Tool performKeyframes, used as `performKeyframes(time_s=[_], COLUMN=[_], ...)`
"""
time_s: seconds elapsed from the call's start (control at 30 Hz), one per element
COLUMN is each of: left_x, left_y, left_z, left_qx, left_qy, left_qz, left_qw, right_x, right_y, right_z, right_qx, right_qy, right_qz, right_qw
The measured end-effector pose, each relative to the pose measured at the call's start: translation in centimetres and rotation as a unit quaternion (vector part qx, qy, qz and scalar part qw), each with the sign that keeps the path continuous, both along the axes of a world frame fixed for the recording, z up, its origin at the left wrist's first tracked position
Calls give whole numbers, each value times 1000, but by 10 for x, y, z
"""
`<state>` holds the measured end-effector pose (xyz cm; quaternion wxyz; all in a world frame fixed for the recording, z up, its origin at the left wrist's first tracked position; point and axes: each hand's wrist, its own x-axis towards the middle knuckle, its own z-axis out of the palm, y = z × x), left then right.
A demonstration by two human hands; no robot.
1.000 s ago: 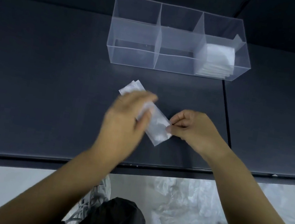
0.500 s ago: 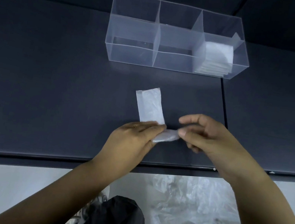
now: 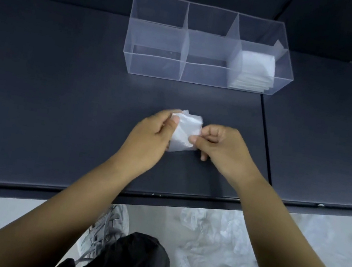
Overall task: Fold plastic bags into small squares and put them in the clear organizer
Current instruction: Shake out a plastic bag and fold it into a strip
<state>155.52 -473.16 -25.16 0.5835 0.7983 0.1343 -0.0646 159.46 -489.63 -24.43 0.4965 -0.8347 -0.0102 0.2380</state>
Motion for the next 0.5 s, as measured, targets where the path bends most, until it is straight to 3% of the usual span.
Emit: performKeyframes(time_s=[0.07,0.13,0.2,0.27,0.37,0.5], left_x=[2,-2,-6,-9,-12,-14], left_y=[2,4,1,-6,-13,-7], left_z=[-1,-3,-3,-10,-22,-33], left_qx=[-4,112,255,346,399,474], left_qy=[9,-62,-178,-247,-199,-72], left_qz=[67,98,71,-18,-140,-169], left_qw=[998,987,948,905,884,861], right_x=[4,7,9,10,10,7], right_y=[4,7,11,15,21,28], right_z=[0,-1,-1,0,0,0], right_qx=[-11,-31,-53,-65,-87,-135], right_qy=[8,15,14,7,-2,-34], right_qz=[-16,-33,-43,-46,-49,-52], right_qw=[1000,999,998,997,995,989])
